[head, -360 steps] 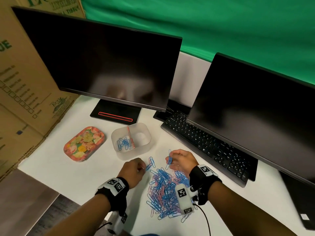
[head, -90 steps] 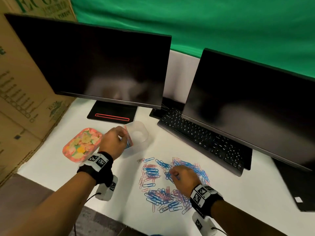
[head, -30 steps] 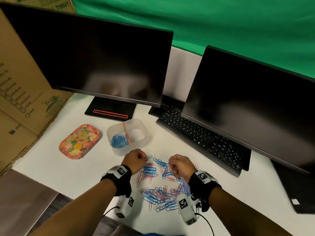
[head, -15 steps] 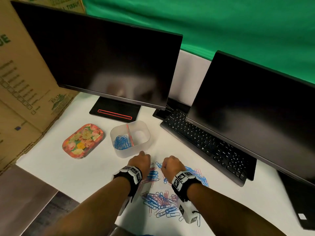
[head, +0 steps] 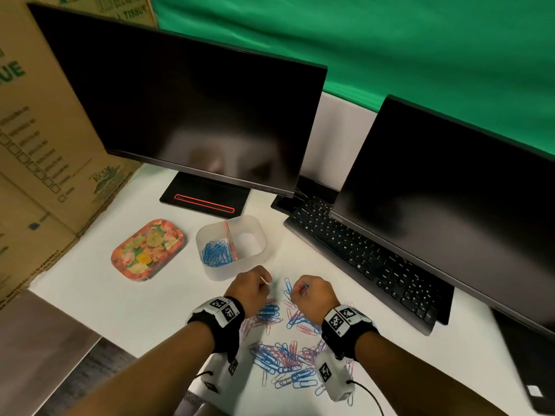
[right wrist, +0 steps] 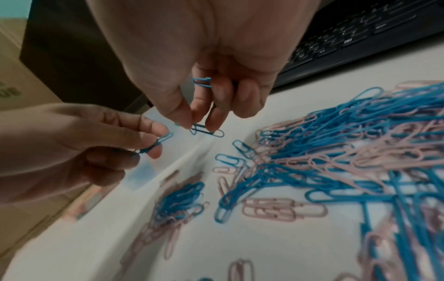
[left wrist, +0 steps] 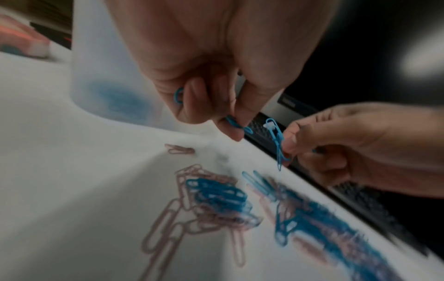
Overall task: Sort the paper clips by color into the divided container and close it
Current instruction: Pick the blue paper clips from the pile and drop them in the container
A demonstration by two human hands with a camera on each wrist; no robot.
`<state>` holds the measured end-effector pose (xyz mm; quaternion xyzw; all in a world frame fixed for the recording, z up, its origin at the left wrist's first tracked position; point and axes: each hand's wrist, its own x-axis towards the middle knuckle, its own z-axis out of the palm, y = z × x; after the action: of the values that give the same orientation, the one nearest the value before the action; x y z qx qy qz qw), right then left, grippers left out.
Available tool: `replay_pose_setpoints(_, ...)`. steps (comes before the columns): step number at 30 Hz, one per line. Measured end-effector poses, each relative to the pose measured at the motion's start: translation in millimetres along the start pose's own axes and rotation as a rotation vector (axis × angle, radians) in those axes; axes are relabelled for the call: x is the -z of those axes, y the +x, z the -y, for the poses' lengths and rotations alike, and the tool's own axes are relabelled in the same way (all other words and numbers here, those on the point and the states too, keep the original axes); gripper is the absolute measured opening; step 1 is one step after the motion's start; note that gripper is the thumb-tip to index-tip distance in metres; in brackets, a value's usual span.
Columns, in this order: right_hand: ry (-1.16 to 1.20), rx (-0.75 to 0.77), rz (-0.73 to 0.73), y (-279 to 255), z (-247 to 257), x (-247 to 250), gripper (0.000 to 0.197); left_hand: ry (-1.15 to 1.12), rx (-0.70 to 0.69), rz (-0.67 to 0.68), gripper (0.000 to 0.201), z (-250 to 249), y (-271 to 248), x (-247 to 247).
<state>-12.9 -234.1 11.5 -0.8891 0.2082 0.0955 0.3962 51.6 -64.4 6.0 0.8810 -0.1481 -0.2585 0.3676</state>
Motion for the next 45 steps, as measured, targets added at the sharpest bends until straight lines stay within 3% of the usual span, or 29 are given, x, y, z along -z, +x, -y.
replay_pose_setpoints(4,0.164,0.035,0.034,-0.4,9.1,7.4,0.019,-0.277,0.049,0.008,0.033,-6.5,-7.8,16.9)
replay_pose_setpoints(12,0.562,0.018,0.209,10.4,85.0,8.8,0.021,-0.916,0.265,-0.12,0.023,-19.1,-15.8,80.4)
replay_pose_setpoints(20,0.261,-0.02,0.242,44.3,151.6,-21.2,0.004,-1.153,0.449,-0.31,0.011,-1.1,4.0,124.8)
replay_pose_setpoints(25,0.056,-0.025,0.278,63.5,172.6,-40.1,0.013,-1.108,0.509,-0.346,0.014,-6.5,11.1,127.7)
replay_pose_setpoints(28,0.129,-0.025,0.313,69.7,175.0,-43.9,0.027,-1.032,0.521,-0.357,0.021,-4.5,16.3,128.9)
replay_pose_setpoints(34,0.115,0.05,0.23,70.4,163.8,-25.5,0.022,-0.878,0.479,-0.313,0.035,-7.2,16.4,127.0)
replay_pose_setpoints(37,0.196,0.009,0.185,67.2,141.1,-2.7,0.015,-0.778,0.389,-0.32,0.029,-13.0,12.5,122.7)
replay_pose_setpoints(39,0.187,0.019,0.143,60.7,118.7,11.2,0.023,-0.694,0.283,-0.347,0.02,-17.9,7.4,114.1)
replay_pose_setpoints(42,-0.1,0.062,0.079,46.3,78.0,19.4,0.027,-0.535,0.092,-0.244,0.017,-21.3,-1.7,92.0)
replay_pose_setpoints(45,-0.317,0.064,0.166,30.4,43.4,12.1,0.029,-0.182,-0.034,-0.093,0.019,-18.3,-4.7,60.4)
